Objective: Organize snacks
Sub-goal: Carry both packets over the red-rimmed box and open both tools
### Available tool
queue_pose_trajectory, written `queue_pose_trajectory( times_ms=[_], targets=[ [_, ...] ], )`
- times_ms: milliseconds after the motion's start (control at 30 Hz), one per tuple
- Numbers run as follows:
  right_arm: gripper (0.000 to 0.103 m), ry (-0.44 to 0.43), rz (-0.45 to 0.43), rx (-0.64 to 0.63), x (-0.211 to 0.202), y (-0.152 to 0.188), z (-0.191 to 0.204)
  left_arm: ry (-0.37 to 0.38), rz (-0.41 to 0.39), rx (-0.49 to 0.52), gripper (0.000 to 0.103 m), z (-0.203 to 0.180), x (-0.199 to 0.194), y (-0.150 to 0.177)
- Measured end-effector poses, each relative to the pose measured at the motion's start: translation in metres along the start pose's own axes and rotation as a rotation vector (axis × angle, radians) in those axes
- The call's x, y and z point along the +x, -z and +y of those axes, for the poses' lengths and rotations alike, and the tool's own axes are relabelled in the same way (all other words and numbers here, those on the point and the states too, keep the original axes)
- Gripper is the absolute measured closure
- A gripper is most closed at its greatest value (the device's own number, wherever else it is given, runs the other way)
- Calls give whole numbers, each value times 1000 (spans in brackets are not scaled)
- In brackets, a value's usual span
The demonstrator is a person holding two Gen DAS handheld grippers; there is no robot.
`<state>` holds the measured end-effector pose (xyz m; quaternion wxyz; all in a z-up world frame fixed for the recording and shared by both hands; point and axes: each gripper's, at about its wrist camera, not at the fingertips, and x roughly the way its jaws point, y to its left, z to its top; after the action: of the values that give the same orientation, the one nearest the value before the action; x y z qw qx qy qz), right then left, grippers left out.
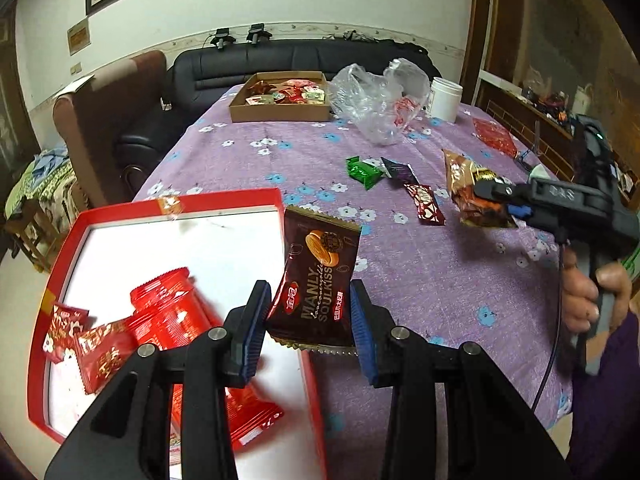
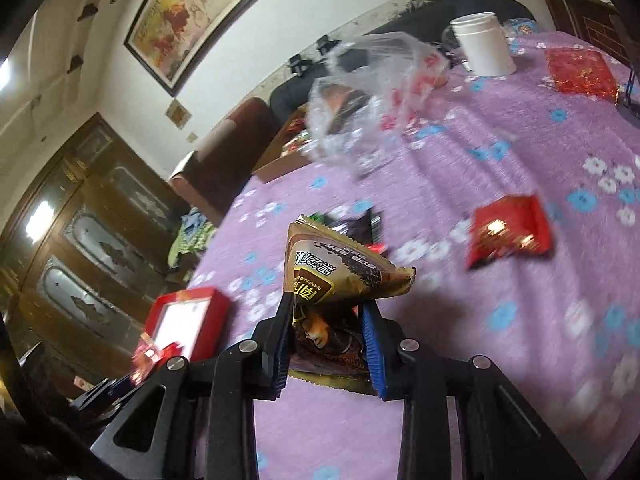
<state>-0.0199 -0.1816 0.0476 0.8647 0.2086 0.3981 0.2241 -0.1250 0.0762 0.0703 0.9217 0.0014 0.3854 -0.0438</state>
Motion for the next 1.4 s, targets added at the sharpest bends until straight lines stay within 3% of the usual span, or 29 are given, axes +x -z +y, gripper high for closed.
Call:
queue_pose_trajectory(
  times_ms=[333, 533, 1000, 1400],
  targets=[
    [71, -106, 9, -105, -1, 37, 85, -13, -50, -47, 66, 26, -14, 11],
    [71, -119, 43, -147, 17, 52, 123, -49, -82, -93, 66, 52, -24, 17],
    [71, -156, 95, -231, 56, 78, 178, -108, -82, -174, 65, 105, -22, 27],
    [71, -188, 118, -272, 76, 91, 193, -143, -70, -209, 65, 124, -13, 27]
  ],
)
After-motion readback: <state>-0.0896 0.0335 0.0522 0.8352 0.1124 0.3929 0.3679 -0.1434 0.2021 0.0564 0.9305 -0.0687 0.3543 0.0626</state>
